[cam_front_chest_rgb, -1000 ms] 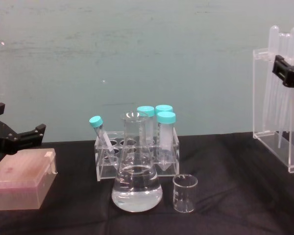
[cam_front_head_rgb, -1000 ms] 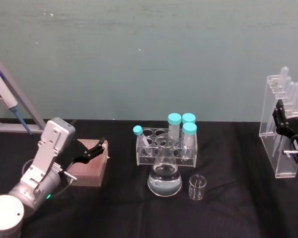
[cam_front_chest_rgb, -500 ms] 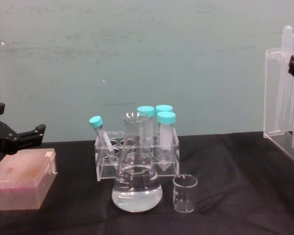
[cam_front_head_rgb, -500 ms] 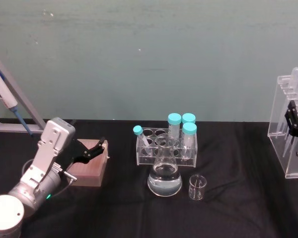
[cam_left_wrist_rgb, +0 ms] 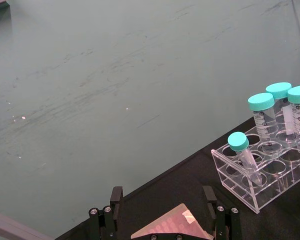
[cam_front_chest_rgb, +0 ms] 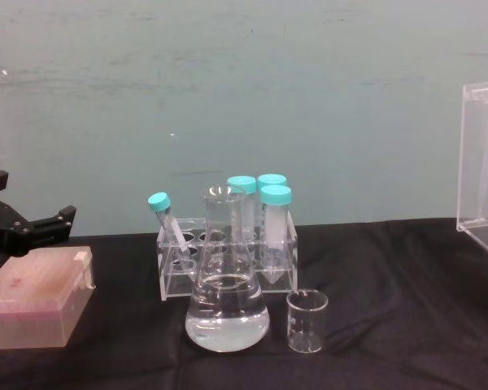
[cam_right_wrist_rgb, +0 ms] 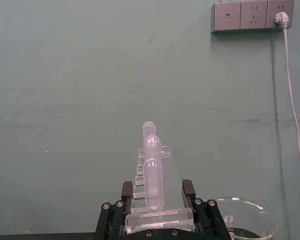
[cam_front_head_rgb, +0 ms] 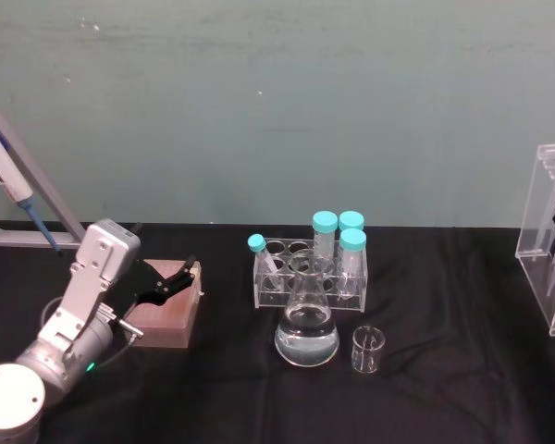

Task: Place the experimental apparatus aside using one hand.

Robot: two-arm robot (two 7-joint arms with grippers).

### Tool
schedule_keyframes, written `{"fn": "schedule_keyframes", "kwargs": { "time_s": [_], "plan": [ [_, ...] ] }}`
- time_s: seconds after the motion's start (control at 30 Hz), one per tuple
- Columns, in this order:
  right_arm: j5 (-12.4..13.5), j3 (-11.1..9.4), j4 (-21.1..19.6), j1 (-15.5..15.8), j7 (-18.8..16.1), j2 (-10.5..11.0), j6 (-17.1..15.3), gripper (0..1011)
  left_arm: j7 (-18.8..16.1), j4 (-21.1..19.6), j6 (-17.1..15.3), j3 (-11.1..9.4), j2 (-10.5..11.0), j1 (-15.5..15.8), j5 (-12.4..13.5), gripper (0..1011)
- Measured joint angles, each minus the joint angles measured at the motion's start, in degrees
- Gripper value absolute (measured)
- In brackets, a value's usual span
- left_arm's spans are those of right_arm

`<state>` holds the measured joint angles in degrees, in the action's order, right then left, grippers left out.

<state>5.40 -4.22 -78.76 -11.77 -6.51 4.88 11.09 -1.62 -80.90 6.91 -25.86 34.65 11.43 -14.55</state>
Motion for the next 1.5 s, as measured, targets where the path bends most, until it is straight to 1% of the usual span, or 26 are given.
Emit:
{"fn": "schedule_keyframes", "kwargs": {
  "time_s": [0.57,1.03,1.5],
  "plan": [
    [1.7,-0.7,2.5,-1.3,-1.6,1.7,0.9,609,0.0,0.0,0.0,0.0,0.0,0.0,0.0,1000],
    [2.0,-0.8,4.5,-2.2,-1.8,2.2,1.3,609,0.0,0.0,0.0,0.0,0.0,0.0,0.0,1000],
    [2.0,-0.8,5.7,-2.9,-1.8,2.2,1.7,609,0.0,0.0,0.0,0.0,0.0,0.0,0.0,1000]
  ]
}}
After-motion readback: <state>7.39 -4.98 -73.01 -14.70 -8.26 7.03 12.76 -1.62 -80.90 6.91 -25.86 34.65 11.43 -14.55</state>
